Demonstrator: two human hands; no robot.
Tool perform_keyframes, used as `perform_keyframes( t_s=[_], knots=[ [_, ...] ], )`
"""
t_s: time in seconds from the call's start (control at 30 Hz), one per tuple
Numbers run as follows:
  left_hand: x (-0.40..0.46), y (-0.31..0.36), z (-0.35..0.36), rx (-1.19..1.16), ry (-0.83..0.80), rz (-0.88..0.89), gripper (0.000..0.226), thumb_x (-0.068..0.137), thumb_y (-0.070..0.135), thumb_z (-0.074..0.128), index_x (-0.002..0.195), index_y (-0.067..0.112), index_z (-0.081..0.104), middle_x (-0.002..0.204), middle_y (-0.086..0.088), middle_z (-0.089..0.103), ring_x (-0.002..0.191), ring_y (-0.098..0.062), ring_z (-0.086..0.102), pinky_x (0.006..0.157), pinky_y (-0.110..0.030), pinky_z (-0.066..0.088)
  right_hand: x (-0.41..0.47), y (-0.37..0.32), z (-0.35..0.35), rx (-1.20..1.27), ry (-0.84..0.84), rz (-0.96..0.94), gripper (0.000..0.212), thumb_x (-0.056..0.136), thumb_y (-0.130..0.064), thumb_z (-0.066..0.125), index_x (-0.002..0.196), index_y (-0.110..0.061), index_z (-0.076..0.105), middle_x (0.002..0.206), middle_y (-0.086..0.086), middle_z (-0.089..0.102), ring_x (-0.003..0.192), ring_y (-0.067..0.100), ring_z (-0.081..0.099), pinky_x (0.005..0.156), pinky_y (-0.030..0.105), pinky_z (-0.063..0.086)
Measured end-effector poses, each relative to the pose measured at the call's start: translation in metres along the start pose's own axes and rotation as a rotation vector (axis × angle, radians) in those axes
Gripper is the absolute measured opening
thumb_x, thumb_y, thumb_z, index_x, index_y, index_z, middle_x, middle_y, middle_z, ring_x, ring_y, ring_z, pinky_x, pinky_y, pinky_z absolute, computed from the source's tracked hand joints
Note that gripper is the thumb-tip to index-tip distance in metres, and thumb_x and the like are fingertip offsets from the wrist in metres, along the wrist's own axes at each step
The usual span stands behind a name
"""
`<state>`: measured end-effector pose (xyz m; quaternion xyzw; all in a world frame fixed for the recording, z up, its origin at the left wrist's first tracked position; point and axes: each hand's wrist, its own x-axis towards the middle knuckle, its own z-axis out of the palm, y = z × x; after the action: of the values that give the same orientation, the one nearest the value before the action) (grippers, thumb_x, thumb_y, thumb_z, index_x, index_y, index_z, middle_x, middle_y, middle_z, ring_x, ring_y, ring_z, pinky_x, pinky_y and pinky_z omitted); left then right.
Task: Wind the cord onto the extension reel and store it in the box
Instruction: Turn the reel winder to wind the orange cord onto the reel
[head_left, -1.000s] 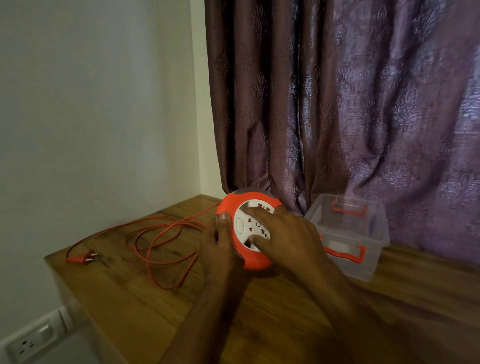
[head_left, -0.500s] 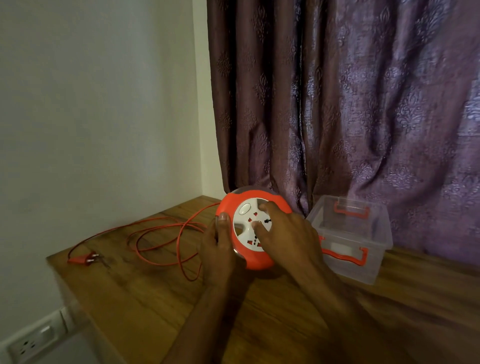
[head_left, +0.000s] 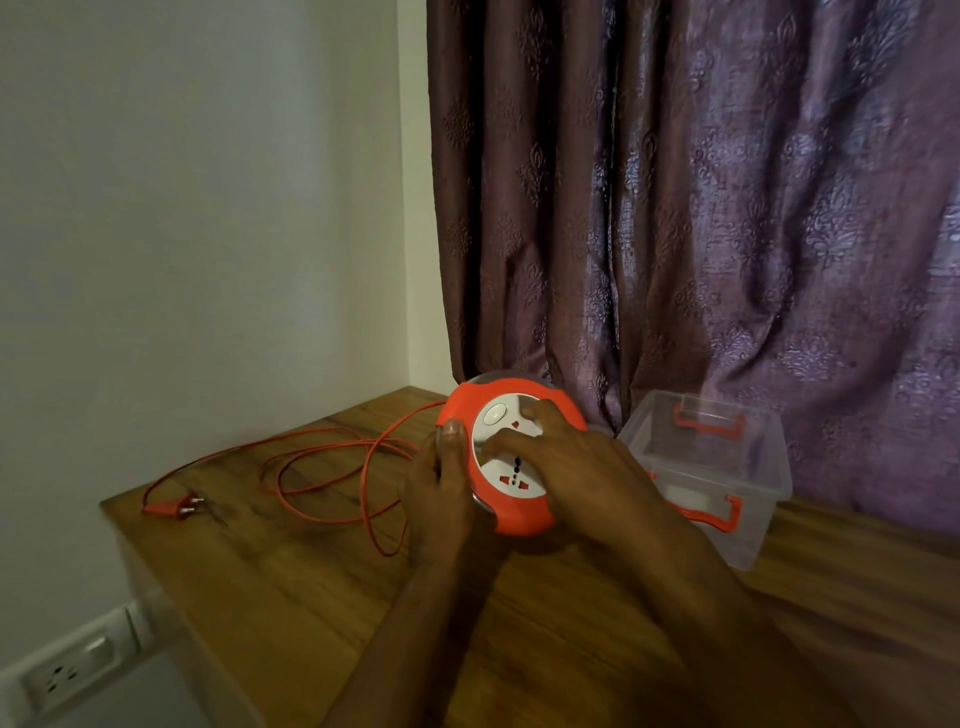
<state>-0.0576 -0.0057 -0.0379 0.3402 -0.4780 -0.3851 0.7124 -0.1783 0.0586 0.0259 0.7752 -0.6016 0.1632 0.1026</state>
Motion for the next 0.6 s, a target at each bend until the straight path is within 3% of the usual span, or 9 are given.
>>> perform_keyframes(
  t_s=[0.1, 0.27, 0.4, 0.5, 0.57, 0.6],
  knots=[
    [0.000, -0.001, 0.000, -0.006, -0.011, 0.006, 0.030, 0.084, 0.057, 0.045, 0.090, 0.037, 0.066, 0.074, 0.023, 0.074, 0.070, -0.002, 0.073, 0.051, -0.012, 0.052, 0.000, 0.002, 0.000, -0.021, 0.005, -0.015, 0.056, 0.086, -0.021, 0.053, 0.130, -0.052, 0.036, 0.154, -0.004, 0.015, 0.126, 0.033, 0.039, 0.095, 0.040, 0.041],
    [0.001, -0.006, -0.001, 0.012, -0.011, 0.010, 0.026, 0.092, 0.050, 0.047, 0.090, 0.034, 0.068, 0.075, 0.014, 0.075, 0.069, -0.006, 0.073, 0.050, -0.014, 0.053, -0.001, 0.006, 0.002, -0.009, 0.009, -0.004, 0.046, 0.090, -0.039, 0.051, 0.131, -0.053, 0.034, 0.149, -0.002, 0.019, 0.122, 0.031, 0.042, 0.095, 0.039, 0.042],
    [0.000, -0.005, 0.001, 0.018, -0.027, -0.023, 0.030, 0.090, 0.055, 0.049, 0.083, 0.034, 0.070, 0.086, -0.001, 0.078, 0.069, -0.008, 0.074, 0.054, -0.017, 0.055, 0.000, 0.011, 0.003, -0.051, 0.045, 0.017, 0.060, 0.089, -0.028, 0.053, 0.132, -0.059, 0.026, 0.133, 0.001, 0.030, 0.106, 0.028, 0.053, 0.081, 0.035, 0.044],
    [-0.005, -0.001, 0.000, 0.037, -0.059, -0.007, 0.075, 0.068, 0.082, 0.045, 0.106, 0.023, 0.071, 0.108, -0.007, 0.074, 0.084, -0.005, 0.071, 0.069, -0.019, 0.056, 0.001, 0.013, 0.004, -0.047, 0.048, 0.026, 0.063, 0.087, -0.033, 0.057, 0.133, -0.060, 0.024, 0.128, 0.000, 0.035, 0.105, 0.024, 0.053, 0.078, 0.033, 0.044],
    [-0.007, 0.000, 0.000, -0.016, -0.083, 0.007, 0.086, 0.066, 0.084, 0.046, 0.112, 0.015, 0.068, 0.116, -0.015, 0.071, 0.087, -0.006, 0.072, 0.069, -0.020, 0.057, 0.003, 0.015, 0.005, -0.032, 0.056, 0.041, 0.062, 0.085, -0.039, 0.058, 0.133, -0.060, 0.024, 0.129, 0.000, 0.037, 0.108, 0.023, 0.052, 0.079, 0.033, 0.045],
    [-0.008, 0.004, 0.000, 0.026, -0.092, 0.037, 0.097, 0.060, 0.091, 0.044, 0.115, 0.014, 0.067, 0.121, -0.014, 0.068, 0.096, -0.007, 0.070, 0.078, -0.025, 0.058, 0.003, 0.017, 0.006, -0.028, 0.064, 0.052, 0.063, 0.083, -0.042, 0.058, 0.132, -0.061, 0.023, 0.130, -0.001, 0.038, 0.108, 0.023, 0.052, 0.079, 0.033, 0.044]
  ],
)
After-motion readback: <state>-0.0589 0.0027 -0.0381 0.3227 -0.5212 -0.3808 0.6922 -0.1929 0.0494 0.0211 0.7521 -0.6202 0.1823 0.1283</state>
